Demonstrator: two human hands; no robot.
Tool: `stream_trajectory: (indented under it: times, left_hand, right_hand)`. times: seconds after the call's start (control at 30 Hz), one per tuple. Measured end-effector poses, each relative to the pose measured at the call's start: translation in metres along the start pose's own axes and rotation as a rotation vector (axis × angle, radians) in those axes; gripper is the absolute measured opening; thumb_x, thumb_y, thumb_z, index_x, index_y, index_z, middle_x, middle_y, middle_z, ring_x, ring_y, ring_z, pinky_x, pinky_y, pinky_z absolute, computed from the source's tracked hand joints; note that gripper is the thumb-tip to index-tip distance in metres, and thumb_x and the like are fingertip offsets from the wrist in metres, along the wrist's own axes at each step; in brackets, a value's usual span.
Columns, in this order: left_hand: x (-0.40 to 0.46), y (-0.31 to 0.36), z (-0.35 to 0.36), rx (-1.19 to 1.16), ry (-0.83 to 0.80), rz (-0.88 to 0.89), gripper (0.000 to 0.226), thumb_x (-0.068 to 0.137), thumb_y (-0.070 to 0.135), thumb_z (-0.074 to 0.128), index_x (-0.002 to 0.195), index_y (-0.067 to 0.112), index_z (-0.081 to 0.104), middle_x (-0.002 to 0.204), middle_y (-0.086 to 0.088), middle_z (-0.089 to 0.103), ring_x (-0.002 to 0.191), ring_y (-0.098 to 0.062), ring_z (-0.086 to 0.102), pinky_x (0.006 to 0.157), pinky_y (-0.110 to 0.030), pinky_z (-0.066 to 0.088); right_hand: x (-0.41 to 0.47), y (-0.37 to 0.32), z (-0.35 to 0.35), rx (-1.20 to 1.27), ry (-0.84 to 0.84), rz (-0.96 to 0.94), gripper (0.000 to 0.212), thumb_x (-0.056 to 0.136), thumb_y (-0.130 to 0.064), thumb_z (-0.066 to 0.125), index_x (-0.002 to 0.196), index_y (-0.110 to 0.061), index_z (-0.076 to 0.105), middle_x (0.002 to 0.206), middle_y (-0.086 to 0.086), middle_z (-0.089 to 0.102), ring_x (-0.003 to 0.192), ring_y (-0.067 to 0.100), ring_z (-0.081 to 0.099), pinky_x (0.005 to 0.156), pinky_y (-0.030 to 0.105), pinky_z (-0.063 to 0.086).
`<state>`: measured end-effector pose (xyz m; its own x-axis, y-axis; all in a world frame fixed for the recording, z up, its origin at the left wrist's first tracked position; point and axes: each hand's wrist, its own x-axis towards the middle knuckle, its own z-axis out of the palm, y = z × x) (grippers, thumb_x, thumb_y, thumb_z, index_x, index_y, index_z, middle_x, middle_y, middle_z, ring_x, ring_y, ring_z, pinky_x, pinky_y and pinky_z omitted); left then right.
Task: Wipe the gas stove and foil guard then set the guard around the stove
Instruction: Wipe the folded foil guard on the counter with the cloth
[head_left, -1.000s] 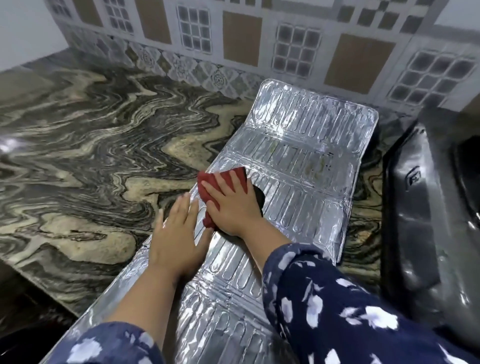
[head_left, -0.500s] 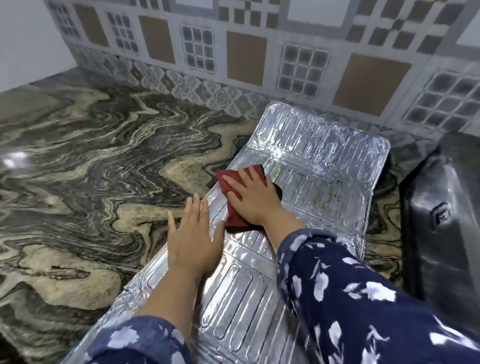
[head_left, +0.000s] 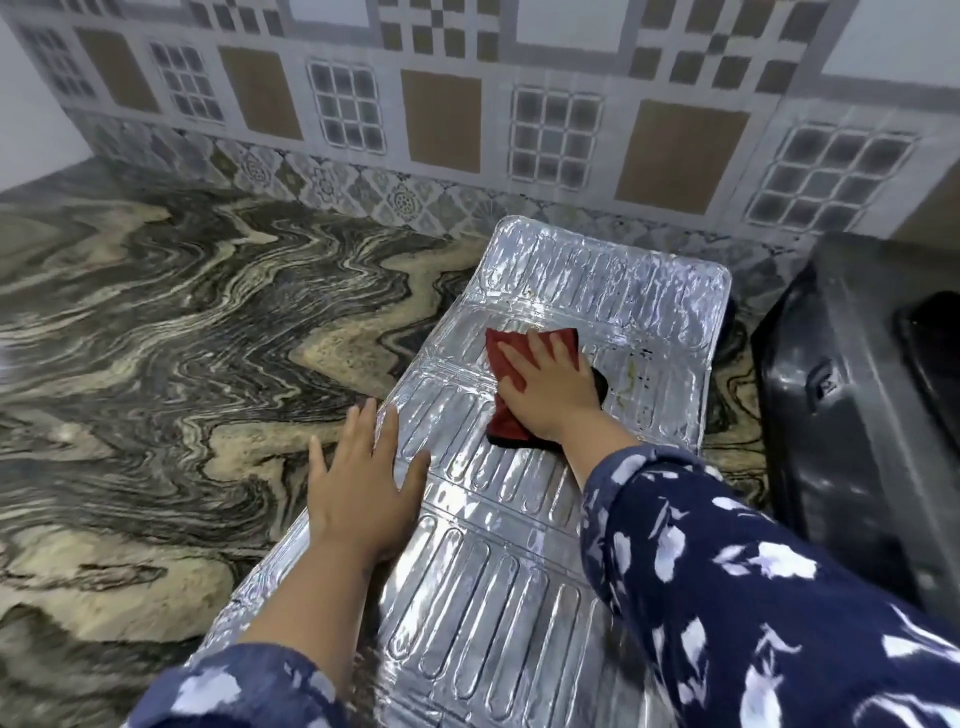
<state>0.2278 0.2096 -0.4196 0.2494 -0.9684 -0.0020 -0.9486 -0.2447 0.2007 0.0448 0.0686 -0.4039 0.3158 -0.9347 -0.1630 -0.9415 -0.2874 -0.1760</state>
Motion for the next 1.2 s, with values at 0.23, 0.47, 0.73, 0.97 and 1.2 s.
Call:
stream_trajectory:
  times: [0.23, 0.47, 0.73, 0.97, 1.2]
  left_hand:
    - [-0.036, -0.017, -0.015, 0.065, -0.024, 0.009, 0.072, 0.089, 0.058, 0.014, 0.151, 0.023, 0.004, 0.161, 0.0, -0.005, 0.148, -0.014, -0.009, 0.117, -0.054, -0.007]
    - [0.028, 0.026, -0.018, 0.054, -0.007, 0.18, 0.062, 0.096, 0.043, 0.018, 0.151, 0.017, 0.005, 0.161, -0.004, -0.005, 0.148, -0.017, -0.008, 0.116, -0.052, -0.008]
    - [0.061, 0.026, 0.005, 0.003, -0.035, 0.17, 0.065, 0.094, 0.047, 0.009, 0.151, 0.016, 0.005, 0.161, -0.002, -0.003, 0.148, -0.015, -0.004, 0.12, -0.046, -0.001]
    - [0.058, 0.028, 0.008, 0.002, 0.035, 0.145, 0.091, 0.076, 0.073, 0.0, 0.151, 0.022, -0.001, 0.16, 0.004, -0.007, 0.147, -0.01, -0.007, 0.121, -0.042, -0.004]
    - [0.058, 0.03, 0.008, 0.009, 0.036, 0.136, 0.099, 0.073, 0.084, 0.009, 0.151, 0.025, -0.003, 0.159, 0.007, -0.01, 0.147, -0.008, -0.009, 0.121, -0.042, -0.002]
  right_hand:
    - [-0.067, -0.026, 0.016, 0.013, 0.013, -0.071, 0.057, 0.093, -0.052, 0.02, 0.148, -0.041, 0.008, 0.161, -0.003, -0.009, 0.147, 0.024, -0.009, 0.118, 0.051, -0.006]
    - [-0.071, -0.02, 0.021, -0.028, 0.101, -0.141, 0.056, 0.092, -0.057, 0.018, 0.147, -0.044, 0.013, 0.161, 0.001, 0.002, 0.148, 0.024, -0.008, 0.117, 0.052, -0.01]
    - [-0.021, -0.028, 0.017, -0.002, 0.052, -0.11, 0.054, 0.095, -0.05, 0.013, 0.147, -0.043, 0.006, 0.161, 0.0, -0.003, 0.147, 0.025, -0.012, 0.117, 0.05, -0.013]
    - [0.073, -0.012, -0.003, -0.015, 0.073, -0.07, 0.057, 0.093, -0.053, 0.013, 0.148, -0.041, 0.006, 0.161, -0.001, -0.002, 0.148, 0.025, -0.008, 0.118, 0.051, -0.006]
    - [0.096, 0.051, -0.019, -0.006, 0.106, 0.176, 0.059, 0.092, -0.055, 0.013, 0.148, -0.039, 0.007, 0.161, 0.0, -0.003, 0.148, 0.027, -0.006, 0.118, 0.052, -0.003]
